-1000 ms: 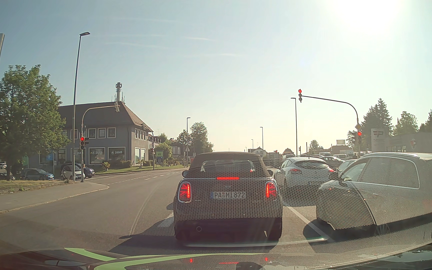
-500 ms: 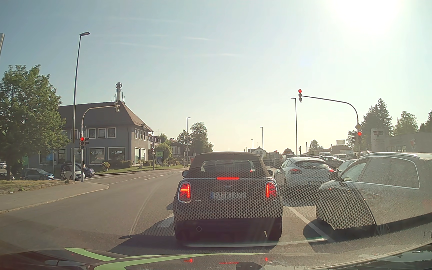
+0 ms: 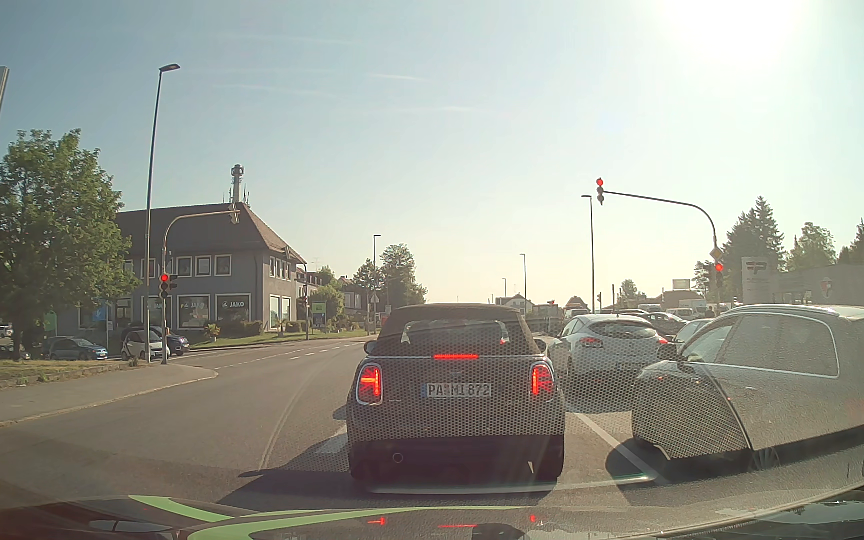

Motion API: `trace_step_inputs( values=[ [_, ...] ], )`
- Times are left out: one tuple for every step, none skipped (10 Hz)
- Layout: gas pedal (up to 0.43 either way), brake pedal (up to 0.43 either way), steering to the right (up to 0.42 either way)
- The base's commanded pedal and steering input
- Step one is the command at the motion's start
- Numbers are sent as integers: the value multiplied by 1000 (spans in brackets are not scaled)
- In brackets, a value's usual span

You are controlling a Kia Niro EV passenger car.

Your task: Follow the waypoints while adhering to traffic rules and regulations

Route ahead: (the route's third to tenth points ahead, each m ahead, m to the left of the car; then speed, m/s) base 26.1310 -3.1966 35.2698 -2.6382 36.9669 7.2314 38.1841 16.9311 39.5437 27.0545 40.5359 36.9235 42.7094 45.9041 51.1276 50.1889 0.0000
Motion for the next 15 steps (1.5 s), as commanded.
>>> trace_step_inputs(
  values=[
    [0,293,-5],
    [0,293,-5],
    [0,299,-5],
    [0,293,-5],
    [0,293,-5],
    [0,293,-5],
    [0,299,-5],
    [0,293,-5],
    [0,293,-5],
    [0,293,-5],
    [0,293,-5],
    [0,293,-5],
    [0,293,-5],
    [0,293,-5],
    [0,293,-5]
  ],
)
